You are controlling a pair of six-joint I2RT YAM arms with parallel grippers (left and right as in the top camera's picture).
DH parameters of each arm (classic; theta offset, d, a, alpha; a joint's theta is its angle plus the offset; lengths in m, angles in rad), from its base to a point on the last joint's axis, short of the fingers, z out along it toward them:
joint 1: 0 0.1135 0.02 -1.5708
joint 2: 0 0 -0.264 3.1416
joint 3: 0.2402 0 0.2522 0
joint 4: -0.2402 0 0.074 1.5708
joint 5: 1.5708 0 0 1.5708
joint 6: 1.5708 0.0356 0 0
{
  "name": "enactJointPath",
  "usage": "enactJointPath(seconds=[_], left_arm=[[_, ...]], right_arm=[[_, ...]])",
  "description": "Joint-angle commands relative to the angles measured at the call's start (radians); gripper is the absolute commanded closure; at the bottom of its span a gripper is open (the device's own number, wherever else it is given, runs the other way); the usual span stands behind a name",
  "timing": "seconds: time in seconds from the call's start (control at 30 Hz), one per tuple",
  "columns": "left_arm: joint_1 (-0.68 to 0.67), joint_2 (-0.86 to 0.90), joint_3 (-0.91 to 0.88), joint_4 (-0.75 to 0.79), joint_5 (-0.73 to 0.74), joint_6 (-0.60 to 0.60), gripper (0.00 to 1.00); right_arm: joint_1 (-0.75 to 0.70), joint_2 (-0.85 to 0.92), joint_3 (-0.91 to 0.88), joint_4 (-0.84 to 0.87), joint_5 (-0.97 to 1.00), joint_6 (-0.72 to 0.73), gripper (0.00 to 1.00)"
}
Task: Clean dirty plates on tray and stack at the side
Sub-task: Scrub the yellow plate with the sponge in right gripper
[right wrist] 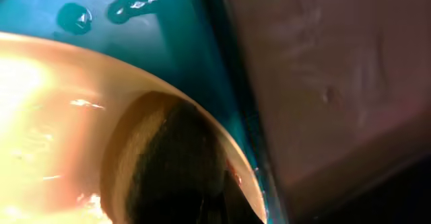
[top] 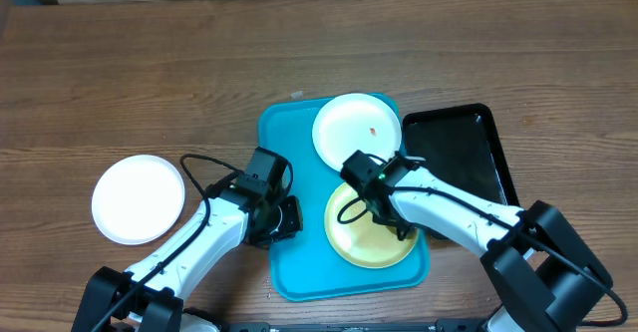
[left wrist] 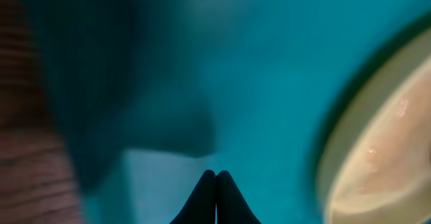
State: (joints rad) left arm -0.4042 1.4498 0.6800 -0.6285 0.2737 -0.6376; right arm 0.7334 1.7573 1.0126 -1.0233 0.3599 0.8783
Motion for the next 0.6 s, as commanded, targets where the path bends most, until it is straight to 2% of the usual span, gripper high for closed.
enactJointPath(seconds=[0.0, 0.23, 0.33, 0.5, 0.57], left_arm=[[0.004, 0.003, -0.004, 0.001, -0.038, -0.017, 0.96], [0.004, 0.003, -0.004, 0.003, -0.037, -0.016, 0.96], [0.004, 0.003, -0.004, 0.014, -0.013, 0.008, 0.96], [0.004, 0.003, 0.011, 0.062, 0.106, 0.121, 0.95], [0.002, 0.003, 0.038, 0.061, 0.147, 0.157, 0.91]], right_arm=[[-0.009, -0.040, 0.070, -0.034, 0.099, 0.038, 0.96], [-0.011, -0.235, 0.136, -0.051, 0.016, -0.118, 0.96], [-0.038, -0.313, 0.141, -0.081, 0.016, -0.121, 0.96], [-0.190, -0.393, 0.140, -0.107, 0.004, -0.158, 0.96], [-0.280, -0.394, 0.139, -0.089, -0.048, -0.224, 0.96]])
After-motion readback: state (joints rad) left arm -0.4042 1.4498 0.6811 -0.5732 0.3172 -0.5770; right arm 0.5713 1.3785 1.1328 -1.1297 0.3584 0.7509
